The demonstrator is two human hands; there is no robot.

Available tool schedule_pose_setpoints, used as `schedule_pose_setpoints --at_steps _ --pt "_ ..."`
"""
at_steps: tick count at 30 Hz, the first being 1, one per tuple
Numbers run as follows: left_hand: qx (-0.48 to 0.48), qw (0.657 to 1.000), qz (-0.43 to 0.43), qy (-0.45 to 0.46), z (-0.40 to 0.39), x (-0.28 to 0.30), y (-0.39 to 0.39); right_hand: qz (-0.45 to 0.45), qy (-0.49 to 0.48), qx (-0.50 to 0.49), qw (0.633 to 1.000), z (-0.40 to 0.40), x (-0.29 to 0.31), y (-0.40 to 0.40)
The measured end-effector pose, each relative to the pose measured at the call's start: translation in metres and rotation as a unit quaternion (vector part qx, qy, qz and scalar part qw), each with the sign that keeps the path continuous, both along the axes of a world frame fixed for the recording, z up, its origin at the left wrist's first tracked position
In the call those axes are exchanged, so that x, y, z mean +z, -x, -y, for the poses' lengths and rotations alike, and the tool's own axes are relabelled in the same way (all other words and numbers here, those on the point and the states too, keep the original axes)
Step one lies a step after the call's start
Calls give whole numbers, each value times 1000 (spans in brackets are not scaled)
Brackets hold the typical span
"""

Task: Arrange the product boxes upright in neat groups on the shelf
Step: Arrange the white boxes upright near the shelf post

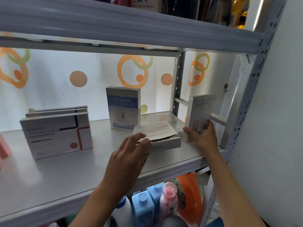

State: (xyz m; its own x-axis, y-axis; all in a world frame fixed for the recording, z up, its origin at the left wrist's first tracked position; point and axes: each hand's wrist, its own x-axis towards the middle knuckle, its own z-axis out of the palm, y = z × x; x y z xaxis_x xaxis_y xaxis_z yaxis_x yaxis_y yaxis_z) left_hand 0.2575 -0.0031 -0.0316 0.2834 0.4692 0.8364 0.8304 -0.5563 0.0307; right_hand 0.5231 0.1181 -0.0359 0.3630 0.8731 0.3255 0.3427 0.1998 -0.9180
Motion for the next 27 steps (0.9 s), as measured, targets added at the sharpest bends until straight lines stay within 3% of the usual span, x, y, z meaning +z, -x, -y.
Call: schedule_pose_setpoints --at_steps 27 --pt "46 999 25 11 -6 15 0 -13 -40 -26 999 33 3 12"
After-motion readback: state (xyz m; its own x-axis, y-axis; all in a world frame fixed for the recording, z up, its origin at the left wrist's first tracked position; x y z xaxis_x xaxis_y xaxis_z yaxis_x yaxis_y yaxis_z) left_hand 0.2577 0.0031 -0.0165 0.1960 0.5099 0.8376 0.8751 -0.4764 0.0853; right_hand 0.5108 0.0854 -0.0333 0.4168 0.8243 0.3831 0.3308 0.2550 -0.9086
